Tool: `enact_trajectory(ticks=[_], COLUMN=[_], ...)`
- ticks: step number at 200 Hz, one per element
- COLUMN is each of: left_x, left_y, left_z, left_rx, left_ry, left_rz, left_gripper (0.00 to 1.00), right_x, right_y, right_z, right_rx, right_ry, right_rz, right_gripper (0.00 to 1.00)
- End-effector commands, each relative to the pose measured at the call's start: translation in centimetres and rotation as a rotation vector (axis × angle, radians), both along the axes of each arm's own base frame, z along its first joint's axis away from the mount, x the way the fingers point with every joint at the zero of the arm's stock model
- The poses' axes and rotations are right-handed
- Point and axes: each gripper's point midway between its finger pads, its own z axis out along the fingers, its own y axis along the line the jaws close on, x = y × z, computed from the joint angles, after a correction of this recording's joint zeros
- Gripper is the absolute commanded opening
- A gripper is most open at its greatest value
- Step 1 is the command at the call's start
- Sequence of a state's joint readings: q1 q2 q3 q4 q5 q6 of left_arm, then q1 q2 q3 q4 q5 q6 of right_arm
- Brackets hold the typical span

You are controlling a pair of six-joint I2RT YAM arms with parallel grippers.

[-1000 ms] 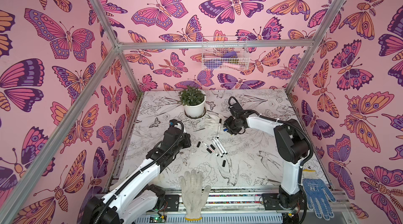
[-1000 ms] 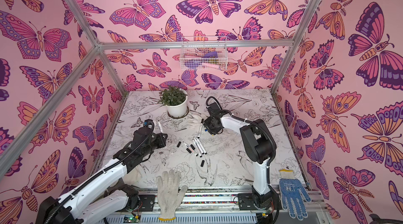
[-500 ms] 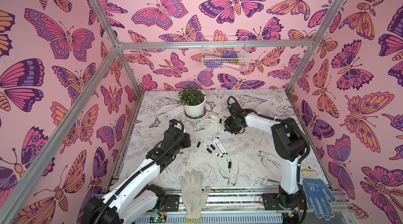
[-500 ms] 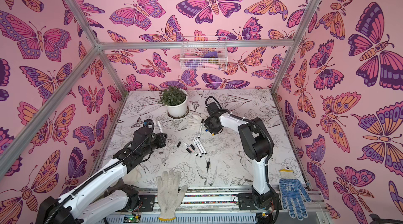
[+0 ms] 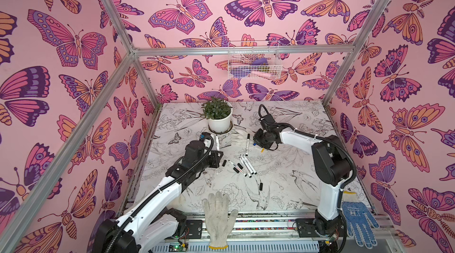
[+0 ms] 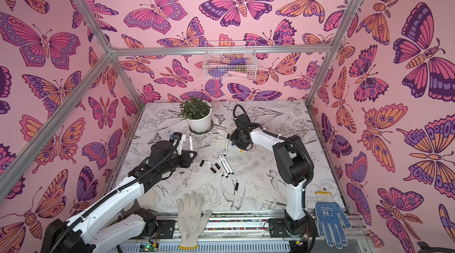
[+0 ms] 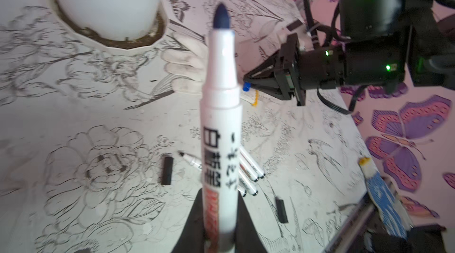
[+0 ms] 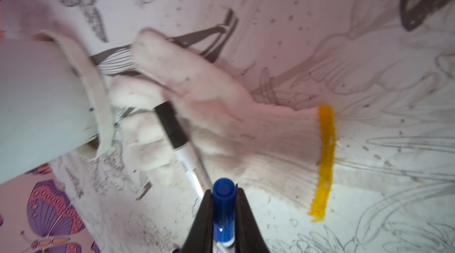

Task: Insert pens into pen caps
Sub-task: Pick up the pen cap from the center of the table.

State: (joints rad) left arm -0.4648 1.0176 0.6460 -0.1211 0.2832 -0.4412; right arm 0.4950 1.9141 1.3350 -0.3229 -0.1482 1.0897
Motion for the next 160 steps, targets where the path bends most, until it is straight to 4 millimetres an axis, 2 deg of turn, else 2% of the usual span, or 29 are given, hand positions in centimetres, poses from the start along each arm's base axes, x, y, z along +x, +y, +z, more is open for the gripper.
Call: enact_trajectory(ticks=[1, 36, 57, 81, 118, 160], left_x=[-1.7, -2.1, -1.8, -1.6, -1.5, -1.7], left_y=[-3.2, -4.8, -5.1, -5.5, -6.4, -7.6], left_z=[1.7, 1.3, 1.4, 1.7, 1.5, 0.9], left_rx=[-0.079, -0.115, -0.126, -0.135, -0.131, -0.129], left_ry=[-0.033, 0.015, 0.018, 0.005, 0.014, 0.034], left_rz=[-0.243, -0.339, -0.341, -0.339, -0.35, -0.374], left_gripper=[0.0, 0.0, 0.0, 0.0, 0.0, 0.0], right_x=[1.0, 0.6, -0.5, -2.4, -5.3, -6.2], right_y=[1.9, 4.7, 5.6, 6.9, 8.3, 8.8], right_z=[7.0, 14.9, 17.8, 18.7, 18.4, 19.3], right_rx=[0.1, 0.216, 0.255, 0.282, 0.293, 0.332], right_ry=[-0.239, -0.527, -0.607, -0.617, -0.622, -0.658], right_rz=[0.167, 0.396, 0.489, 0.596, 0.713, 0.711], right_gripper=[0.07, 0.06, 0.05, 0.05, 0.03, 0.01])
